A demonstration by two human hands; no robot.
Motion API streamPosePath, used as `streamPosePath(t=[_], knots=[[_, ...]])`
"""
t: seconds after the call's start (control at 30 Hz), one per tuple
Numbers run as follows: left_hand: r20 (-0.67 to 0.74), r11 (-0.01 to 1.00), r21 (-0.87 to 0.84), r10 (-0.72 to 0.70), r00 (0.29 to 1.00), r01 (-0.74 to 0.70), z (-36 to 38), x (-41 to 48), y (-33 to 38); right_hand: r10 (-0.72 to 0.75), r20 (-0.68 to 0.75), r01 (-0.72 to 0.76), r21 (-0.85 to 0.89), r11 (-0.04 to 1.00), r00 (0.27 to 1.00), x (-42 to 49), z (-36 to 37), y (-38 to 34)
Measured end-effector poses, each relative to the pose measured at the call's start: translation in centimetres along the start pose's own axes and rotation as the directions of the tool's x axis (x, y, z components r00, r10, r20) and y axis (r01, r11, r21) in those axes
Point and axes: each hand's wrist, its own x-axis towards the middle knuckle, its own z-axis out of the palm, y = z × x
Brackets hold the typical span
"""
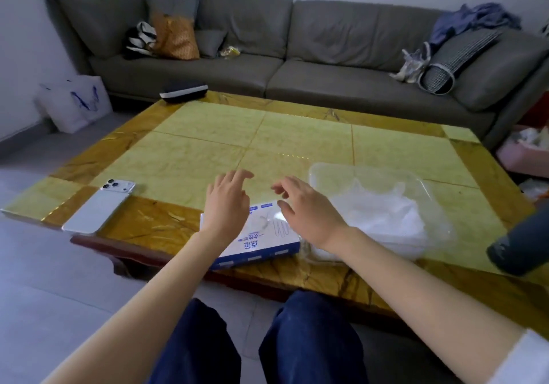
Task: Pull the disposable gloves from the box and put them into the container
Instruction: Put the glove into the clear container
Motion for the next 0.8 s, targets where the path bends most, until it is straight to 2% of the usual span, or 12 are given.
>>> streamPosePath(t=[0.07, 0.13, 0.2, 0.27, 0.4, 0.53, 0.8], knots=[[0.080, 0.994, 0.037, -0.109, 0.991, 0.106, -0.2, -1.1, -2.6, 0.054, 0.081, -0.058, 0.046, 0.997, 0.995, 0.6, 2.2, -1.4], [0.219, 0.980, 0.115, -0.185, 0.958, 0.163, -0.1, -2.2, -4.7, 0.181, 0.190, -0.194, 0.052, 0.980, 0.965, 1.1, 4.3, -2.5], [0.362, 0.974, 0.152, -0.215, 0.907, 0.170, 0.2, -3.3, -5.9, 0.320, 0.286, -0.342, 0.029, 0.939, 0.903, 1.6, 6.1, -2.9], [0.452, 0.977, 0.149, -0.206, 0.868, 0.154, 0.5, -4.1, -6.4, 0.404, 0.330, -0.412, -0.049, 0.910, 0.853, 2.0, 7.4, -3.0], [0.428, 0.978, 0.166, -0.184, 0.885, 0.123, 0.8, -4.6, -6.8, 0.393, 0.255, -0.350, -0.197, 0.916, 0.883, 2.6, 8.2, -2.7], [0.413, 0.975, 0.179, -0.194, 0.890, 0.129, 0.9, -4.7, -6.6, 0.418, 0.156, -0.402, -0.122, 0.907, 0.895, 2.6, 7.4, -2.2], [0.427, 0.973, 0.164, -0.216, 0.878, 0.160, 0.8, -4.6, -6.6, 0.365, -0.035, -0.367, -0.066, 0.928, 0.930, 4.2, 2.1, -1.3]])
